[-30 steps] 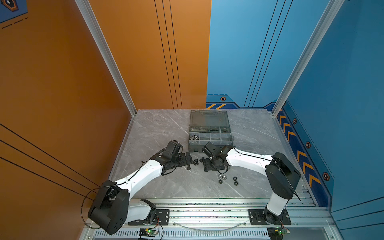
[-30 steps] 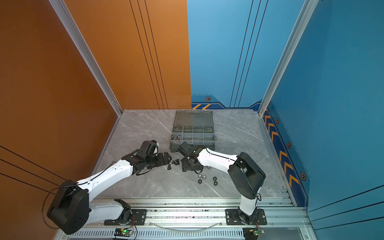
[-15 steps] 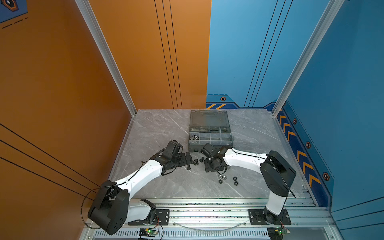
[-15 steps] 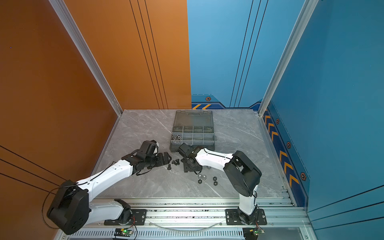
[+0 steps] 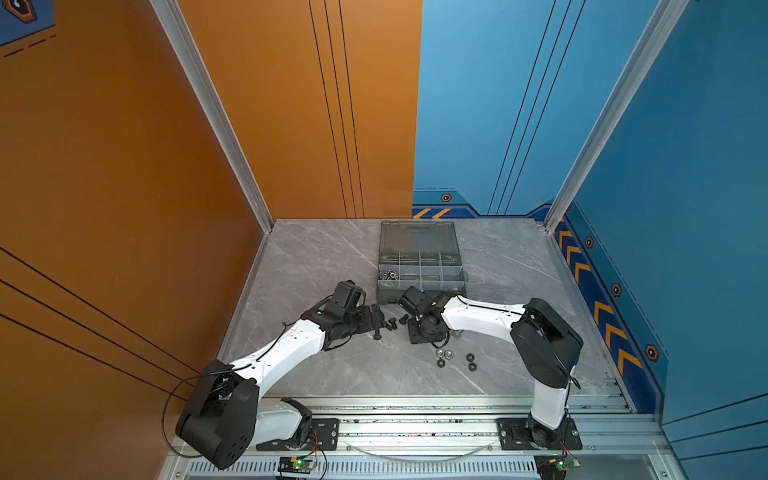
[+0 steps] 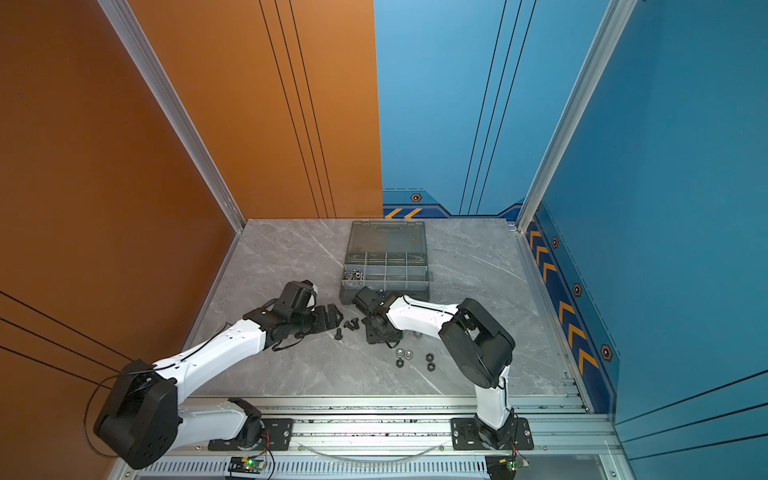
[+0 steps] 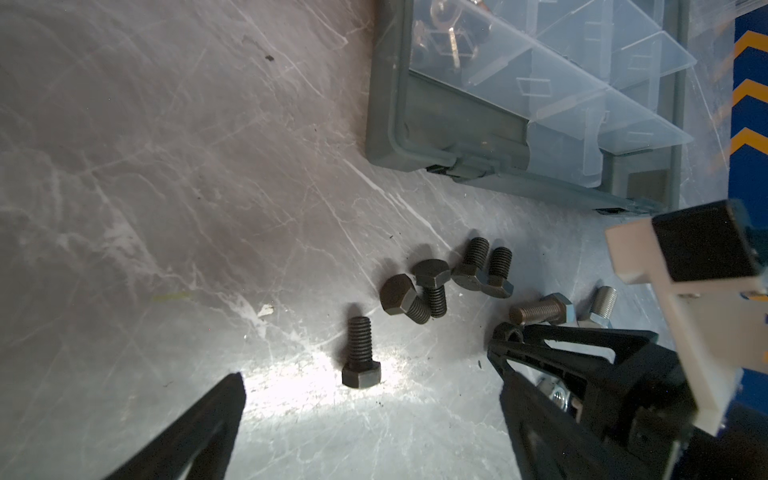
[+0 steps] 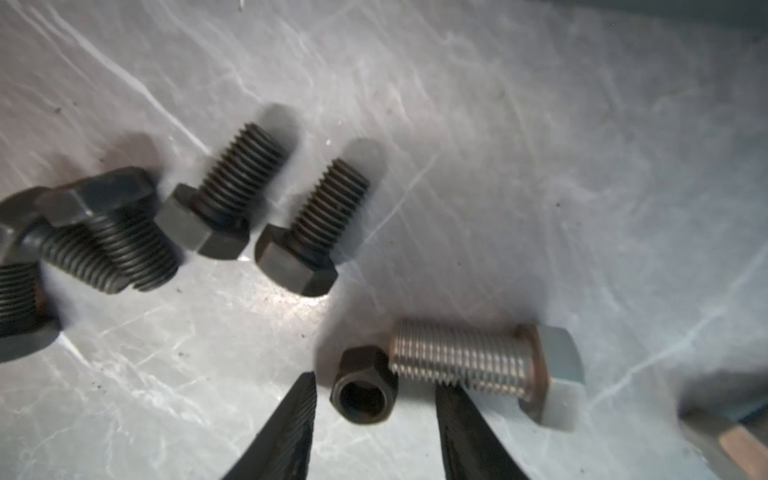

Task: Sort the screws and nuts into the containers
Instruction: 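Lower the right gripper onto a black hex nut and close on it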

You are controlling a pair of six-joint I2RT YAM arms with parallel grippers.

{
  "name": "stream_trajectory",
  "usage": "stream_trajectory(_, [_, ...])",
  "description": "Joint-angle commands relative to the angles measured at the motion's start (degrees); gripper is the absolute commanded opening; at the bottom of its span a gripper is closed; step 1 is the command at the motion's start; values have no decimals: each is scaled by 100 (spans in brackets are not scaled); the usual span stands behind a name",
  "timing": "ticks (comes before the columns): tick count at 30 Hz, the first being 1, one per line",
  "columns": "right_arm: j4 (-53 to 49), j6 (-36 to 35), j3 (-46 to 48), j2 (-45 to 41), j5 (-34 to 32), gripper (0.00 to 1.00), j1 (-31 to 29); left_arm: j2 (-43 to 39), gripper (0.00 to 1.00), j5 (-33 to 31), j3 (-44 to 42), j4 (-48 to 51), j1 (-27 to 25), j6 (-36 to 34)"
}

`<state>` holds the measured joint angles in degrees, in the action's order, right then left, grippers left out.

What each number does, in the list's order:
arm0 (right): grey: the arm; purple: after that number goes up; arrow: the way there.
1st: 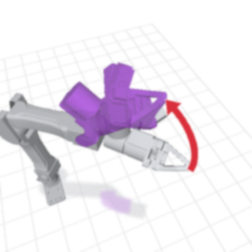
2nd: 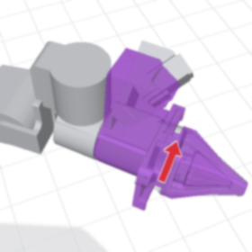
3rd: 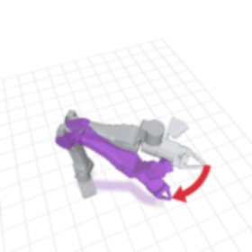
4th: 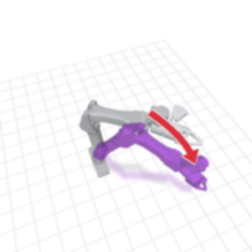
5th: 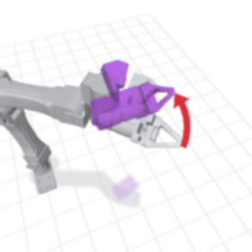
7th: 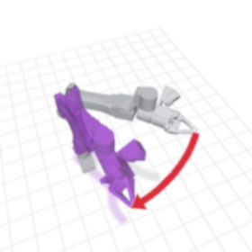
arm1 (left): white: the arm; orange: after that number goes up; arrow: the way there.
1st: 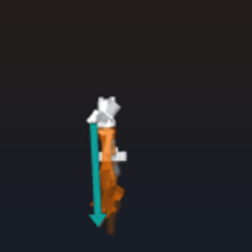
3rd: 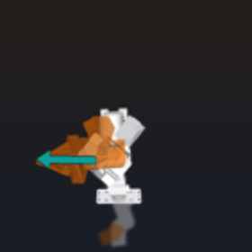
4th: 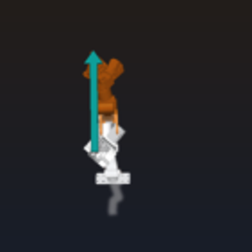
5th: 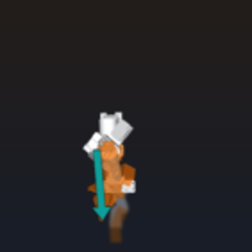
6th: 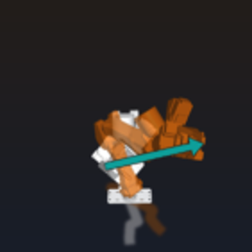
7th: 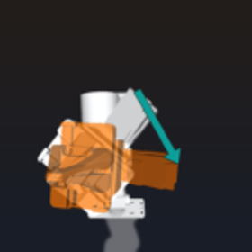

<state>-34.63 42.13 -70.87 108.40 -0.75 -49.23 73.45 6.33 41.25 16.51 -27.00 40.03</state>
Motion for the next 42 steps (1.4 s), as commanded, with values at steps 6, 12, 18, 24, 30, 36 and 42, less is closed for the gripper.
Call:
stream_trajectory(6, [-8, 101, -154, 245, -141, 45, 10, 93, 98, 70, -85, -149, 23, 25])
stream_trajectory(12, [-67, 81, -157, 317, -194, 40, -13, 139, 98, 73, -80, -175, 23, 14])
stream_trajectory(18, [-131, 56, -164, 431, -294, 34, -49, 166, 98, 76, -91, -180, 19, 15])
stream_trajectory(24, [-216, 25, -149, 436, -354, 30, -90, 141, 98, 53, -100, -174, 22, 14])
stream_trajectory(30, [-281, 26, -157, 375, -396, 23, -103, 152, 98, 53, -100, -166, 18, 16])
stream_trajectory(36, [-307, 23, -146, 288, -392, 22, -100, 129, 98, 49, -111, -175, 11, 25])
stream_trajectory(42, [-305, 15, -138, 275, -372, 24, -104, 87, 98, 37, -159, -171, 8, 36])
